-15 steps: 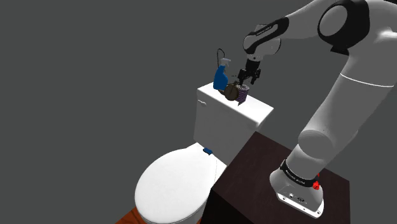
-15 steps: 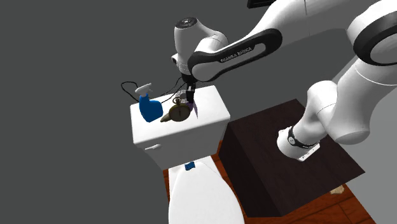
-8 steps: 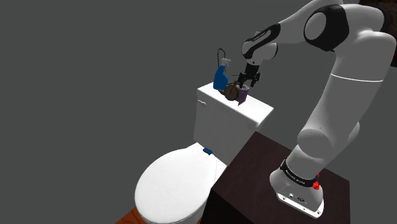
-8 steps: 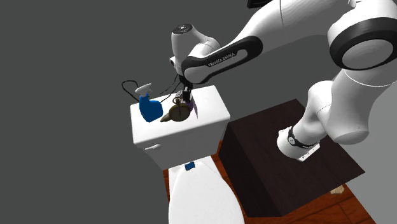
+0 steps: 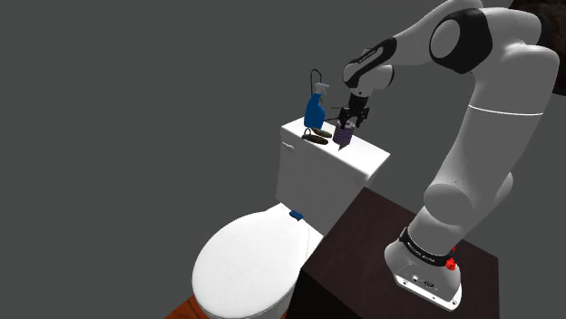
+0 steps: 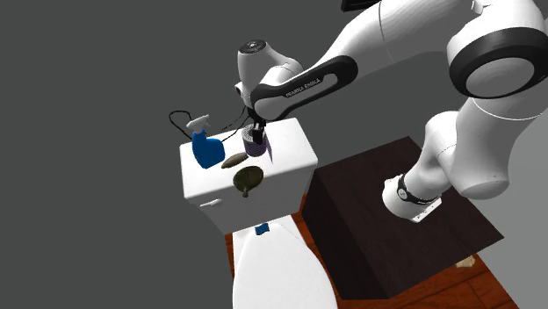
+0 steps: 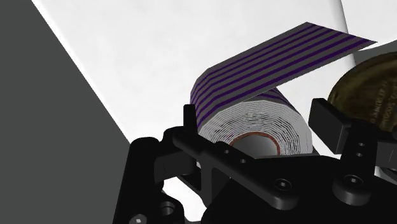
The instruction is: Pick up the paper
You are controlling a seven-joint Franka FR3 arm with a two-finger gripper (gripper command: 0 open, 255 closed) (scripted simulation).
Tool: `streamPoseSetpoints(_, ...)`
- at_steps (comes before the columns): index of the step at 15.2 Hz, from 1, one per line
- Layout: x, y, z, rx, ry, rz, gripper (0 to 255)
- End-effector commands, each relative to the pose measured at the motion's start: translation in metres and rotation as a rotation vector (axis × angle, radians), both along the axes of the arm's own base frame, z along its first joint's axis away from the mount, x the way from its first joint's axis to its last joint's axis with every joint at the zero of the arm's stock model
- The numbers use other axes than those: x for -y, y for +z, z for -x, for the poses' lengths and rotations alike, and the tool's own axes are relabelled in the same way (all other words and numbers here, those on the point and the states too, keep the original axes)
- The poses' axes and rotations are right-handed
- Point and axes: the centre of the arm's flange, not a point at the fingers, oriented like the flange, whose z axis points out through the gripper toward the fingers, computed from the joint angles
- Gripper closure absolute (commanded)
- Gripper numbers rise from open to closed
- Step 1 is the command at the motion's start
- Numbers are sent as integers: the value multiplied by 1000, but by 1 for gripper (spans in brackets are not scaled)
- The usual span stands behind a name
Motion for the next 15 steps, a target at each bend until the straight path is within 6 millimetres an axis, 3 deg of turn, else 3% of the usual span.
streamPoseSetpoints(1,0,-2,0,-3,0,-1,255)
streamPoseSetpoints(6,0,-2,0,-3,0,-1,255)
streamPoseSetpoints(15,0,45,0,-3,0,-1,255)
